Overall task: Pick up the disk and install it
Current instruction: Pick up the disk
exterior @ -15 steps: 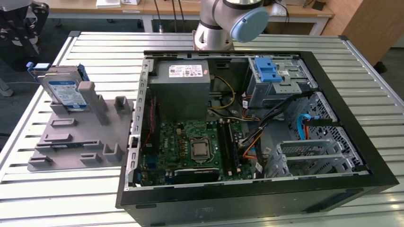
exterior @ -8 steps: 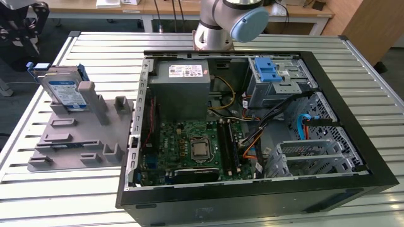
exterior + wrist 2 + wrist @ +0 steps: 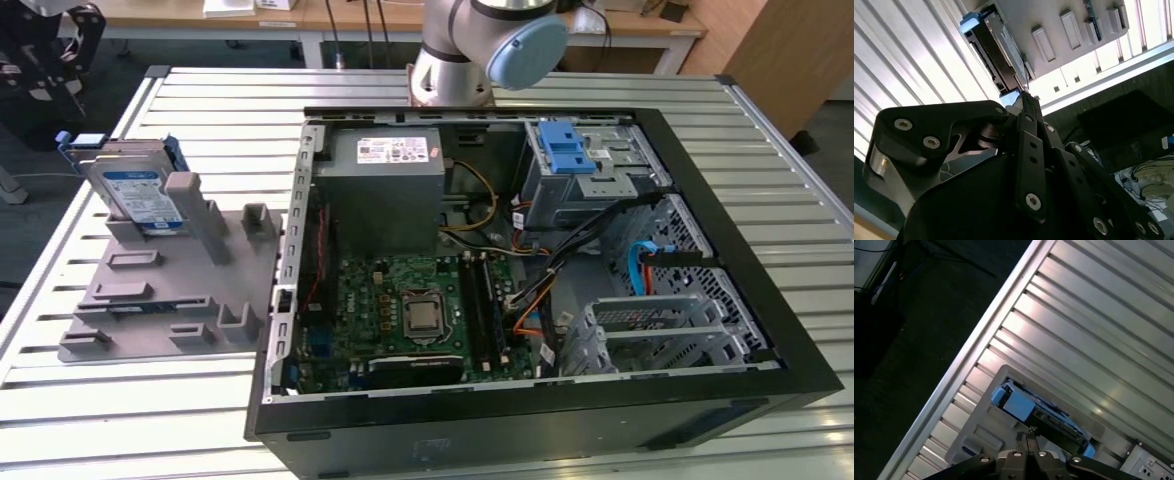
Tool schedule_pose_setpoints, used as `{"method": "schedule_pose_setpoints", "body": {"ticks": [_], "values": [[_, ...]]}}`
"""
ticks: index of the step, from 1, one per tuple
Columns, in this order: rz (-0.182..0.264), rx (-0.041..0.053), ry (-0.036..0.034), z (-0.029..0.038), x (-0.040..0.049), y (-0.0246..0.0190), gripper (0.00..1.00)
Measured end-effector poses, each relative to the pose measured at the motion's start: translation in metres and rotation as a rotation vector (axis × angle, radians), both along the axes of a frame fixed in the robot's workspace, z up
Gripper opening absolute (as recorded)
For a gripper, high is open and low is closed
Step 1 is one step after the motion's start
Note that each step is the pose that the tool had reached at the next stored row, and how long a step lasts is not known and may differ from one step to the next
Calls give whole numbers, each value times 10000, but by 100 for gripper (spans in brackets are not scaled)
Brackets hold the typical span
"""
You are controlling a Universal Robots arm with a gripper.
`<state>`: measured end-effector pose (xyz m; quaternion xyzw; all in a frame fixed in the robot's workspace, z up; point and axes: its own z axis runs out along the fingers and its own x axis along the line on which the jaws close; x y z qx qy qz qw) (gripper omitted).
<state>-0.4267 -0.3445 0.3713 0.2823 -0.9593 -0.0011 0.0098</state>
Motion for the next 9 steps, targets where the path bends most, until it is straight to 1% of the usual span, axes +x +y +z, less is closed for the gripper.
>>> {"method": "schedule_pose_setpoints", "body": {"ticks": [3, 4, 7, 9], "values": [[262, 0, -24, -7, 0, 0, 11], [305, 2, -47, -10, -2, 0, 11], [396, 16, -153, -18, -11, 0, 11], [555, 33, -164, -23, -11, 1, 11]]}}
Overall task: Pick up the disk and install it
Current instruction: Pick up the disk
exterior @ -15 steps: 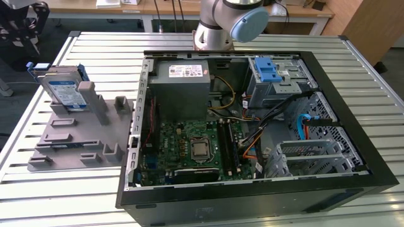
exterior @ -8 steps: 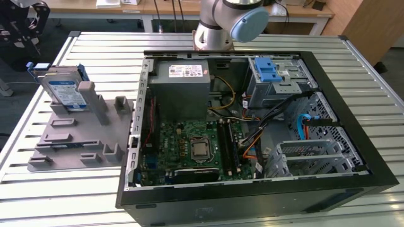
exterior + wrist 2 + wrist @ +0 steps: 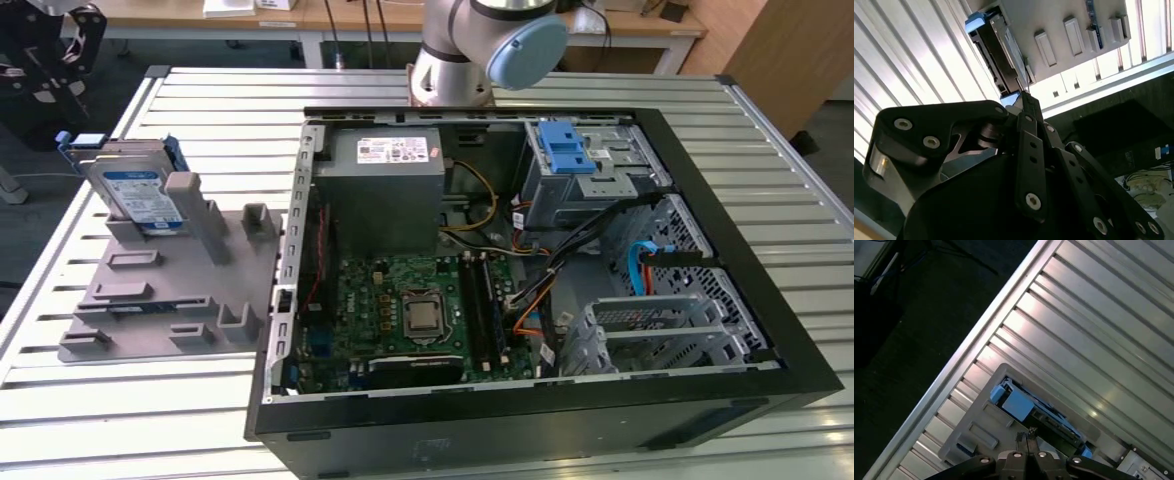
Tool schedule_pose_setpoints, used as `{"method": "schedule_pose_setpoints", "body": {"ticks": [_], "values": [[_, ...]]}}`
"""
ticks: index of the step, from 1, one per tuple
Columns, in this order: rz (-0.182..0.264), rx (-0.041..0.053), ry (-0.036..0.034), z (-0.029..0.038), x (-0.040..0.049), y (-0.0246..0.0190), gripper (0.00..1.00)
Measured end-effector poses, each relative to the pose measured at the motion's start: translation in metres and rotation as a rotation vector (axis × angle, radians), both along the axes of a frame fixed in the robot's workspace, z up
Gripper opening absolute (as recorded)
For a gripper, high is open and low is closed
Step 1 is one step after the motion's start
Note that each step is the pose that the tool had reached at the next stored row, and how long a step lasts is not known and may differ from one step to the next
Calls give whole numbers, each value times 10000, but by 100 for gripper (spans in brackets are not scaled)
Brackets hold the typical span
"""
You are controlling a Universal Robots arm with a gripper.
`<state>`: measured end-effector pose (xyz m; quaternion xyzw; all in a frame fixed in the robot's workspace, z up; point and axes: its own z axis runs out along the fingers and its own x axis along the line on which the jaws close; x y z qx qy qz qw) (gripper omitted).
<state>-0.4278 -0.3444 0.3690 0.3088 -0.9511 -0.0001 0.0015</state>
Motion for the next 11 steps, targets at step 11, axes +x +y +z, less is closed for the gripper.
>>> {"method": "schedule_pose_setpoints", "body": {"ticks": [11], "values": [[1935, 11, 1, -38, -1, -1, 11]]}}
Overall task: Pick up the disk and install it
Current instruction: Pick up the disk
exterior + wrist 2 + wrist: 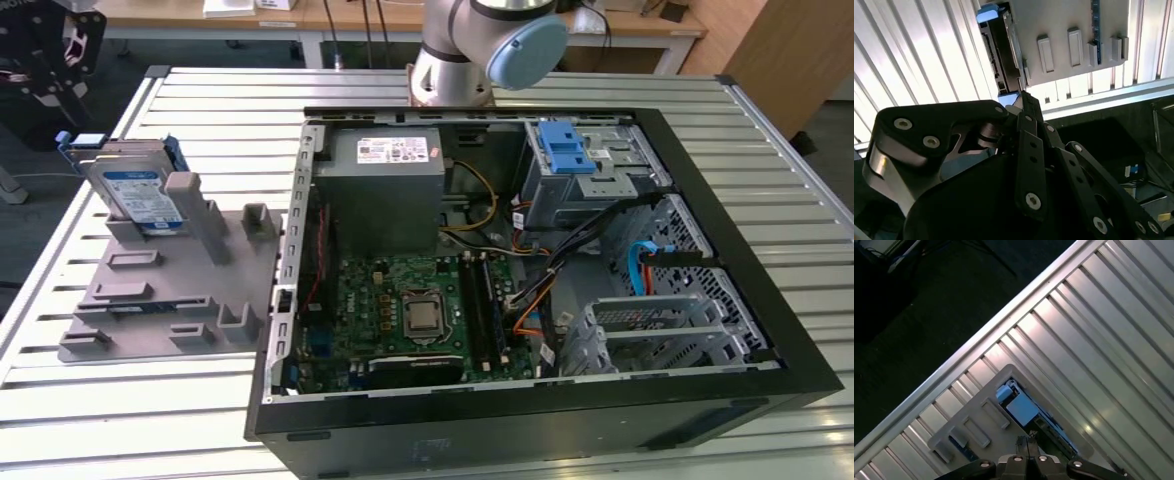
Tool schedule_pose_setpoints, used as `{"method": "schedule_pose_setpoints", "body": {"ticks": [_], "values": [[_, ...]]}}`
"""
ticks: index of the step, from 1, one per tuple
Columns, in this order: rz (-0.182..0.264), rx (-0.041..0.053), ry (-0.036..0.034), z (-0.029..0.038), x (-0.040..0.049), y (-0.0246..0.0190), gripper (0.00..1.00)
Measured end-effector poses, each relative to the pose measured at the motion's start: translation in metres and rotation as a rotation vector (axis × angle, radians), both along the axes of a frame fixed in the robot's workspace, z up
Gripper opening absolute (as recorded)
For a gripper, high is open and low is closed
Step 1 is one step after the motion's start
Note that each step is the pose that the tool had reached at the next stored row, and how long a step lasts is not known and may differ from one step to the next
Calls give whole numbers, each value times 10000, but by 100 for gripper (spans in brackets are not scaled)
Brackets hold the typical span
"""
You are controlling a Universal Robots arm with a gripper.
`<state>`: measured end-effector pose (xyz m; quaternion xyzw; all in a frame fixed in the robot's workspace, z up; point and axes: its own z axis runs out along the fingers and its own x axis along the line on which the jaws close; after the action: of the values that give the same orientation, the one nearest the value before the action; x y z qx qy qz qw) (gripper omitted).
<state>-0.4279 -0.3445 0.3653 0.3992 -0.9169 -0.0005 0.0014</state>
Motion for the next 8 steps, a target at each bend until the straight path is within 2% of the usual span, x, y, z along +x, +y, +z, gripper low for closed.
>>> {"method": "schedule_pose_setpoints", "body": {"ticks": [8], "values": [[1461, 0, 0, -25, 0, 0, 11]]}}
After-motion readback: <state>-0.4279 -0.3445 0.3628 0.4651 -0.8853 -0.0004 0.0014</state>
